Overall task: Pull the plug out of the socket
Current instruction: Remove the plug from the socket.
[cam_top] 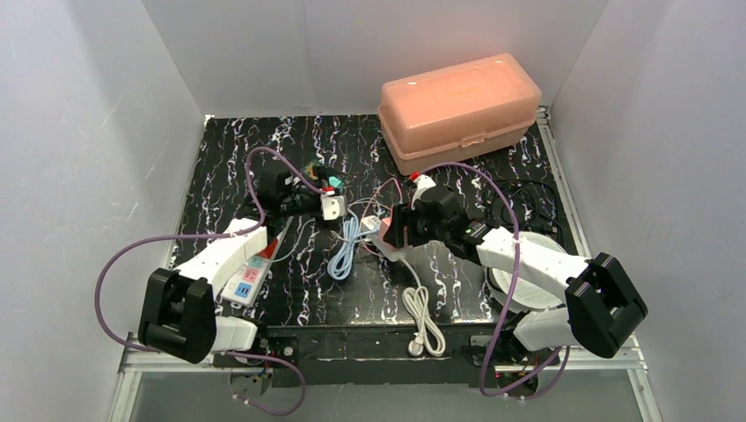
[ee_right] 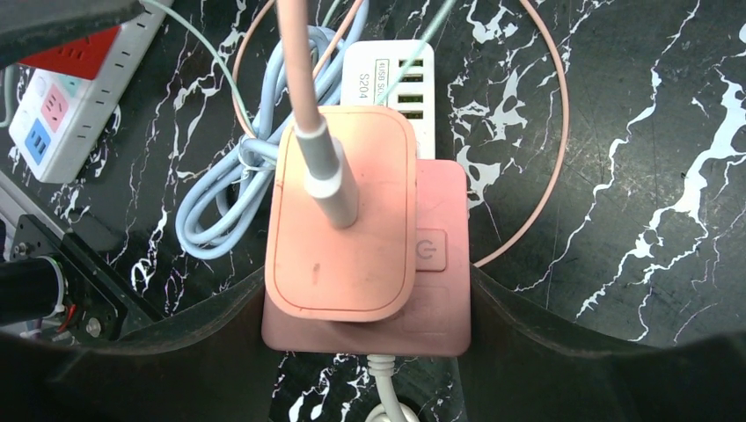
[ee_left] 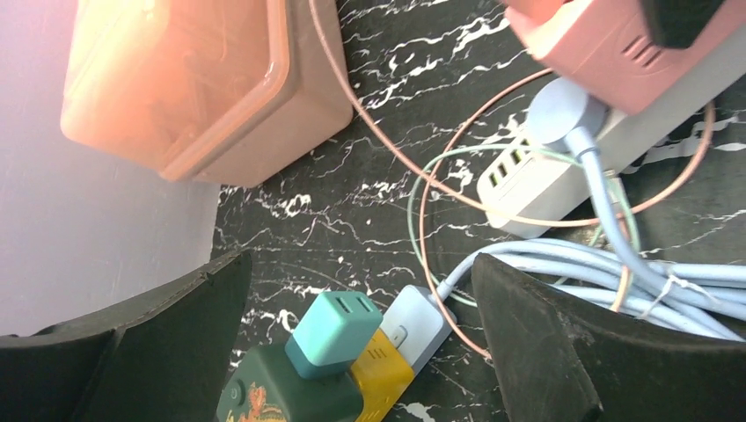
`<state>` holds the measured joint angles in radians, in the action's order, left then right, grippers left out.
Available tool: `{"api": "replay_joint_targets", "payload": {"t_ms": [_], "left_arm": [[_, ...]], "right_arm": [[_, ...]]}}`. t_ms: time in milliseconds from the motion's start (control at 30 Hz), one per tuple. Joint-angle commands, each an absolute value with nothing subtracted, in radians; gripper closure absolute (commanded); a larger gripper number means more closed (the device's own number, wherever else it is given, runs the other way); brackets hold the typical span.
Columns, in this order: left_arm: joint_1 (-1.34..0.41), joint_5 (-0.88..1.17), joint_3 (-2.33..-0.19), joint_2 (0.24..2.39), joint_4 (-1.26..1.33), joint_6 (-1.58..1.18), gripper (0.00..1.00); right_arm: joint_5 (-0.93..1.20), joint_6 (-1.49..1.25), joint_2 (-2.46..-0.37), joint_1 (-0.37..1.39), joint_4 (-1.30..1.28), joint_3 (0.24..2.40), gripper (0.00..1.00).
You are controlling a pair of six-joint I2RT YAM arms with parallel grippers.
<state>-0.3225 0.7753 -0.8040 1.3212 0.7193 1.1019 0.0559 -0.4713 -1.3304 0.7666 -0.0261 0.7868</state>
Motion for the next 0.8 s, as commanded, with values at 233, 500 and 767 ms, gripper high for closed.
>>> {"api": "replay_joint_targets", "payload": {"t_ms": [233, 500, 767], "left_arm": [[-0.347, 0.885, -0.845, 1.422, 0.578, 1.193, 0.02], [-0.367, 0.894, -0.843, 1.509, 0.591, 1.236, 0.02], [-0.42, 0.906, -0.803, 1.577, 0.636, 1.262, 0.03]], "right_arm": [[0.082, -0.543, -1.23, 0.764, 0.29, 0.815, 0.91], [0.101, -0.561, -1.266, 0.764, 0.354, 0.803, 0.91], [0.152, -0.577, -1.319, 0.765, 0.361, 0.806, 0.91]]}}
